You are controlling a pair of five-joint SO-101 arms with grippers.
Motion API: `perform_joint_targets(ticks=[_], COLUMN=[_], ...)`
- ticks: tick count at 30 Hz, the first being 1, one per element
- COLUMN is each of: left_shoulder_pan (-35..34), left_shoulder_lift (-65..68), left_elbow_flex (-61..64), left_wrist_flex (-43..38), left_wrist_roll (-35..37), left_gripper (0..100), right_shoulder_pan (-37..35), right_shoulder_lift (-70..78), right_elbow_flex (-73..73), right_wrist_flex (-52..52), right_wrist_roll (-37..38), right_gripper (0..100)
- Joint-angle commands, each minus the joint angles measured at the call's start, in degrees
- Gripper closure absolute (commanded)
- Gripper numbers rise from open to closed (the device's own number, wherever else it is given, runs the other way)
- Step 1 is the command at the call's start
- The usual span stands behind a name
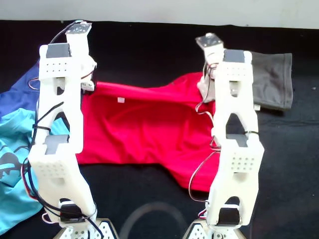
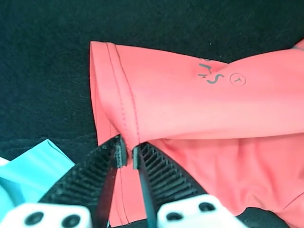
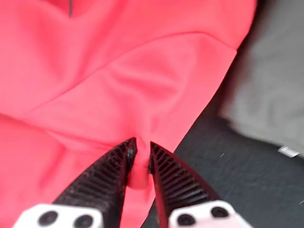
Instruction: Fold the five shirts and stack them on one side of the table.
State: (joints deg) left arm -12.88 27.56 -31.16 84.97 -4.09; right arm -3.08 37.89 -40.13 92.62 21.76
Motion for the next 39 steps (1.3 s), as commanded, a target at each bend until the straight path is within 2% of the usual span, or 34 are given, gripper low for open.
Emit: perform_joint_targets(ticks=[1, 6, 11, 16, 22, 25, 28, 32, 35, 39], left_shoulder_pan=[-0.9, -0.9, -1.0, -0.9, 0.0, 2.6, 8.6, 17.2, 20.8, 21.2], left_shoulder_lift=[-0.8, -0.8, -0.8, -0.8, -0.3, 0.0, 1.7, 6.6, 10.5, 16.3], left_elbow_flex=[-0.7, -0.7, -0.6, -1.5, -10.8, -11.4, -8.7, -5.9, -7.2, -12.4], left_wrist_flex=[-0.8, -0.6, -0.3, -0.3, 6.2, 8.2, 11.9, 13.5, 13.1, 10.7], left_wrist_roll=[0.4, 0.4, 0.4, 0.4, 0.4, 0.4, 0.4, 0.6, 6.1, 10.2], left_gripper=[99, 99, 99, 99, 99, 99, 98, 87, 79, 79], right_shoulder_pan=[0.0, 3.9, 9.7, 11.4, 10.0, 7.8, 5.6, 2.9, 2.2, 2.6], right_shoulder_lift=[1.2, 8.7, 11.9, 5.6, -2.6, -2.9, -2.9, -2.9, -2.9, -2.9], right_elbow_flex=[0.4, 1.9, 1.8, -2.6, -8.8, -8.9, -8.9, -8.9, -8.9, -8.8], right_wrist_flex=[0.7, -9.0, -15.7, -11.3, -1.6, 0.8, 0.9, 0.9, 0.9, 1.0], right_wrist_roll=[0.9, 1.0, 4.9, 4.9, 5.1, 5.2, 4.9, 4.9, 4.9, 4.9], right_gripper=[99.3, 99.3, 99.3, 99.3, 99.3, 99.3, 99.3, 99.3, 99.3, 99.3])
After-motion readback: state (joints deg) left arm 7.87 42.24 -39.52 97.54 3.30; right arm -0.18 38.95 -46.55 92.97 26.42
